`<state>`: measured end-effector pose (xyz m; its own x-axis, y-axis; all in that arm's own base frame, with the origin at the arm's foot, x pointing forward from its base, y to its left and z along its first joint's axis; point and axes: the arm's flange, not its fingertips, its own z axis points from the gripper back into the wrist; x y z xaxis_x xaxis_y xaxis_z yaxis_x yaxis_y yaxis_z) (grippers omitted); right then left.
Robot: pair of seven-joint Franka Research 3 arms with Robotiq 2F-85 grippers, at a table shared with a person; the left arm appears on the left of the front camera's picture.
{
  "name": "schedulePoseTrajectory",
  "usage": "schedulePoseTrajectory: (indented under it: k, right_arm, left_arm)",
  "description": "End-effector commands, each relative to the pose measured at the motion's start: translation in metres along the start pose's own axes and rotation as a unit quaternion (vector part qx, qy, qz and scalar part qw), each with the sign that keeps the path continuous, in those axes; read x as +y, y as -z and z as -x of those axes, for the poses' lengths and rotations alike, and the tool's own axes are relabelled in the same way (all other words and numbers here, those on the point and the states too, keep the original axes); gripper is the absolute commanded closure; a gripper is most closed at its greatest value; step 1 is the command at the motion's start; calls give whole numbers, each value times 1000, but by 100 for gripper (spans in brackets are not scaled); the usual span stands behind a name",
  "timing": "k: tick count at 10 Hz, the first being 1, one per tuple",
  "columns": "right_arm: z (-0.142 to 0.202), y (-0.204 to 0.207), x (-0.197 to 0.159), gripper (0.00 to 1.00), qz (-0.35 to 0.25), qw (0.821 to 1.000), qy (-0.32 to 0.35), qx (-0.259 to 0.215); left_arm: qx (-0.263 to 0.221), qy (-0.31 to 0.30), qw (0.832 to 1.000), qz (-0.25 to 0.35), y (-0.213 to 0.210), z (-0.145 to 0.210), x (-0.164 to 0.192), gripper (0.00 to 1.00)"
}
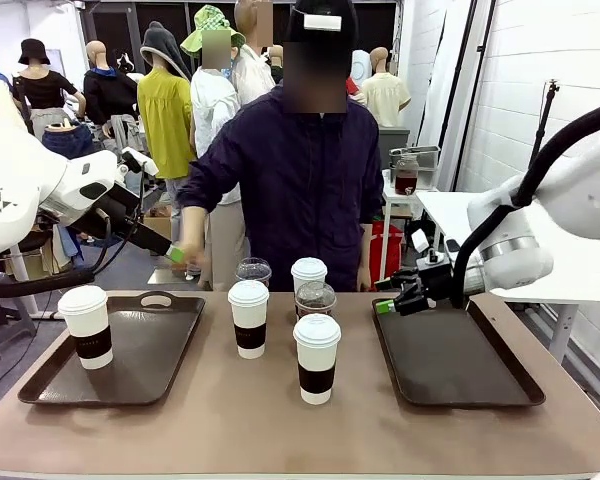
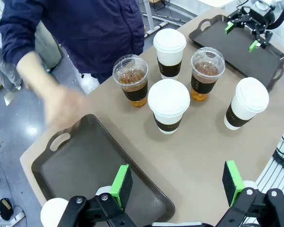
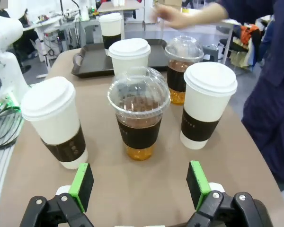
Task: Distribute the coffee onto the tray.
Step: Pick up one iced Americano and place it on the right Handle tray.
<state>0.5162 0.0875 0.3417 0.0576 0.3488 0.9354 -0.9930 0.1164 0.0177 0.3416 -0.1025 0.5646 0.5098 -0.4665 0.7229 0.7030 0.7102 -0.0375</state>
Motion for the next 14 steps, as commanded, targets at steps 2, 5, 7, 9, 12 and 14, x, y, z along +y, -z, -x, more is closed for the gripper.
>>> schedulePoseTrajectory:
  k: [2, 5, 7, 9, 12, 14]
  right_arm:
    - [19, 28, -26, 0, -19, 999, -3, -26]
    - [30, 47, -37, 0, -34, 999, 6, -30]
    - [28, 47, -34, 0, -44, 998, 22, -30]
    - [32, 48, -33, 0, -39, 999, 13, -19]
    - [31, 46, -33, 0, -39, 999, 14, -21]
    - [32, 62, -32, 0, -25, 999, 14, -33]
  left_arm:
    - [-1, -2, 1000, 4, 0, 1, 2, 0]
    - [-1, -2, 1000, 4, 0, 1, 2, 0]
    - [-1, -2, 1000, 4, 0, 1, 2, 0]
    - [-1, -2, 1000, 4, 0, 1, 2, 0]
    - [-1, -2, 1000, 4, 0, 1, 2, 0]
    - [-1, -2, 1000, 4, 0, 1, 2, 0]
